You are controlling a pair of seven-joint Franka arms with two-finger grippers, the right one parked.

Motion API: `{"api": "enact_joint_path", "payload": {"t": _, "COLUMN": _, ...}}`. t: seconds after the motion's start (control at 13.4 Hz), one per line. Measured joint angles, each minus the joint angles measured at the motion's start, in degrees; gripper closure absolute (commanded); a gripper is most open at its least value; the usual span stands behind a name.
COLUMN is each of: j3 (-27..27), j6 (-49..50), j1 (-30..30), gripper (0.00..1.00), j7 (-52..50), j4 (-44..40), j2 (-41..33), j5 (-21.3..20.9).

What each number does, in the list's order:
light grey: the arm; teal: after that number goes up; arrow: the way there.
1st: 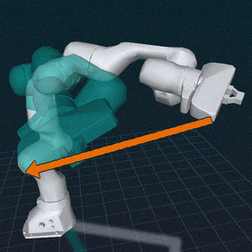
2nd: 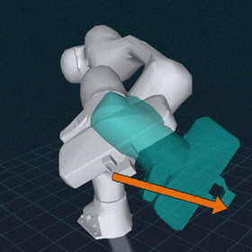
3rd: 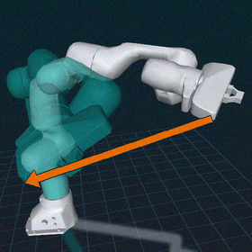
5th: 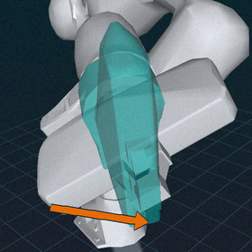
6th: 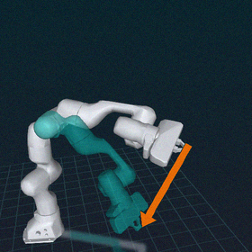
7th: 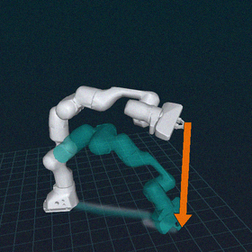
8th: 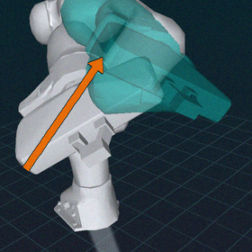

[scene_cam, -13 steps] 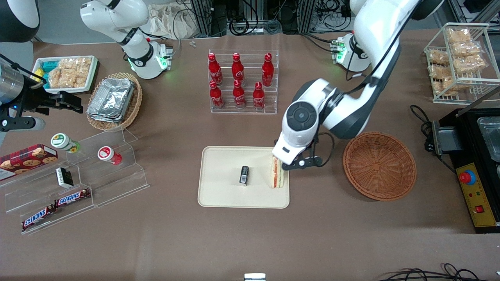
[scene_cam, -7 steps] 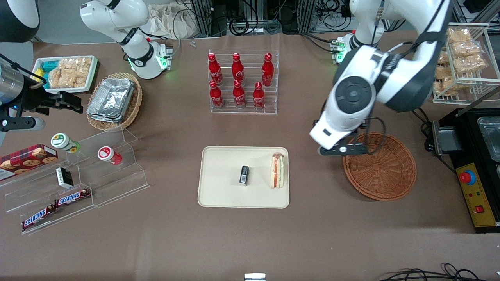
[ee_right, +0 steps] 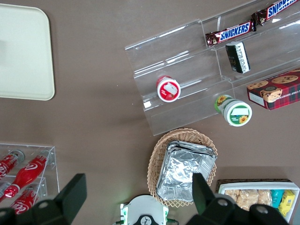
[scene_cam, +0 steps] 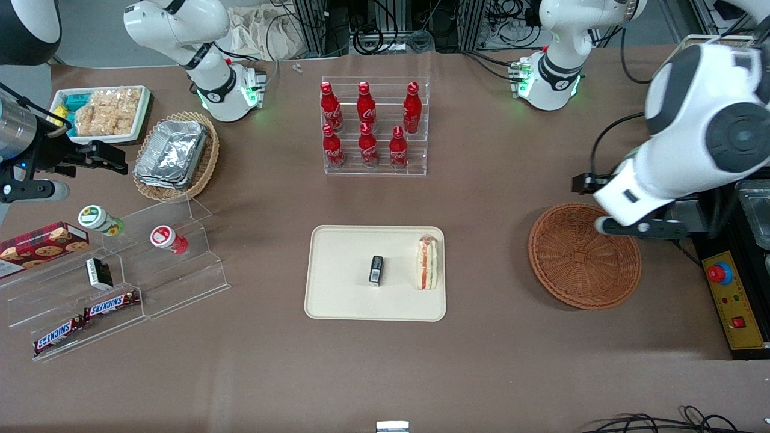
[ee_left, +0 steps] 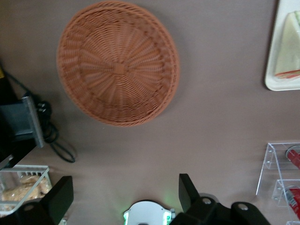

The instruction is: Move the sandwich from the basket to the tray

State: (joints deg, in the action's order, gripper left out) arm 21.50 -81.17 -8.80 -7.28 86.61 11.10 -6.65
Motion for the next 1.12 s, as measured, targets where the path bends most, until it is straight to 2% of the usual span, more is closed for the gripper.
{"api": "enact_joint_path", "payload": {"t": 0.22, "j3": 0.0, "j6": 1.3, "j1": -2.9, "gripper": 0.0, "j7": 0.4, "j4": 0.0, "j2": -0.6, "j5": 0.0}}
{"api": "enact_joint_path", "payload": {"t": 0.9, "j3": -0.1, "j6": 1.7, "j1": -6.9, "gripper": 0.0, "j7": 0.4, "j4": -0.6, "j2": -1.0, "j5": 0.0}}
{"api": "enact_joint_path", "payload": {"t": 1.04, "j3": -2.2, "j6": 1.7, "j1": -6.3, "gripper": 0.0, "j7": 0.4, "j4": -0.7, "j2": -1.1, "j5": 0.2}}
{"api": "enact_joint_path", "payload": {"t": 1.12, "j3": -5.7, "j6": 1.7, "j1": -4.2, "gripper": 0.0, "j7": 1.0, "j4": -0.7, "j2": -1.1, "j5": 0.7}}
